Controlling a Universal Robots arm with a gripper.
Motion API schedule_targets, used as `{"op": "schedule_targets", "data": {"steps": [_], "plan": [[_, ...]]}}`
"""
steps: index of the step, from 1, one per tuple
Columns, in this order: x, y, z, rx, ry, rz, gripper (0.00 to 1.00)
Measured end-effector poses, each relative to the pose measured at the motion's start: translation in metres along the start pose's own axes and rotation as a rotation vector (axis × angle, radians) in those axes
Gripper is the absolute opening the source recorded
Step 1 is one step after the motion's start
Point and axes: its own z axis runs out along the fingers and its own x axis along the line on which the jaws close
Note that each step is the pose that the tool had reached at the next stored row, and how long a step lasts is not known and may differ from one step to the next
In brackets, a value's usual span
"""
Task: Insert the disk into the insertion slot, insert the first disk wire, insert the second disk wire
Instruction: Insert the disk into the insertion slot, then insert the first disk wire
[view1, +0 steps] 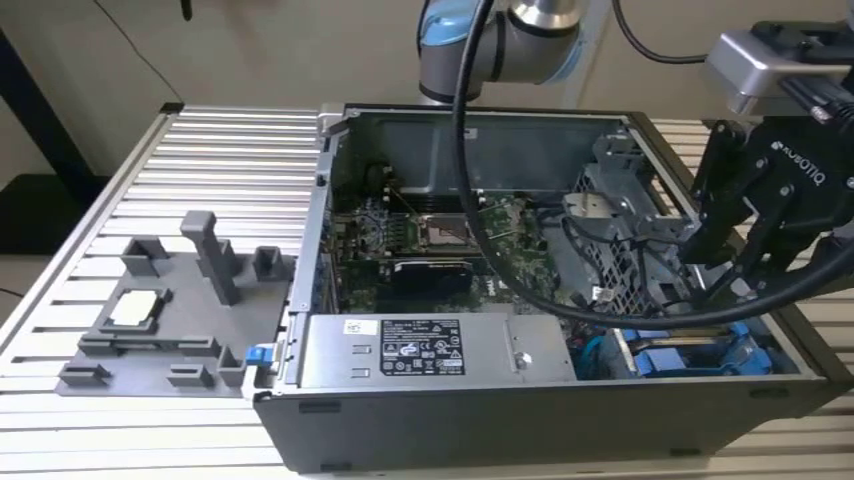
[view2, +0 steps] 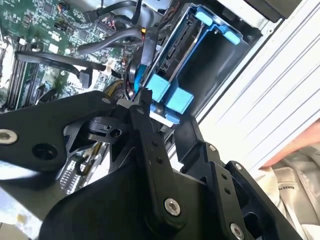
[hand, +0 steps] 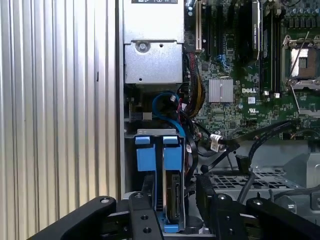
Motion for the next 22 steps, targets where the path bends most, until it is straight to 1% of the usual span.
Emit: {"op": "schedule_targets", "data": {"steps": [1,2,3,4,6,8,9,10,11,12,13,14,17,19,21,22], "plan": [[-0.0001,0.0001,-0.0027,0.0,-0.0001,0.0,0.47],[-0.0002,0.0001,-0.0032,0.0002,-0.0001,0.0,0.47],[-0.0002,0.0004,-0.0031,0.0033,-0.0019,-0.001,0.47],[-0.0002,0.0007,-0.0032,0.0126,-0.0083,-0.002,0.47],[-0.0003,0.0012,-0.0032,0.0345,-0.0306,-0.004,0.47],[-0.0003,0.0015,-0.0032,0.0584,-0.0524,-0.006,0.47],[-0.0003,0.0017,-0.0032,0.0728,-0.0619,-0.008,0.47],[-0.0003,0.0018,-0.0032,0.0884,-0.0699,-0.009,0.47],[-0.0003,0.0019,-0.0032,0.1069,-0.0754,-0.011,0.47],[-0.0004,0.0024,-0.0031,0.1247,-0.0783,-0.012,0.47],[-0.0004,0.0031,-0.0027,0.1389,-0.0786,-0.015,0.47],[-0.0006,0.0038,-0.0021,0.1506,-0.0789,-0.017,0.47],[-0.0015,0.0059,-0.0002,0.1822,-0.0793,-0.024,0.47],[-0.0022,0.0073,0.0013,0.2016,-0.0797,-0.03,0.47],[-0.0024,0.0082,0.0029,0.2195,-0.0805,-0.037,0.47],[-0.0026,0.0084,0.0036,0.2269,-0.0808,-0.043,0.47]]}}
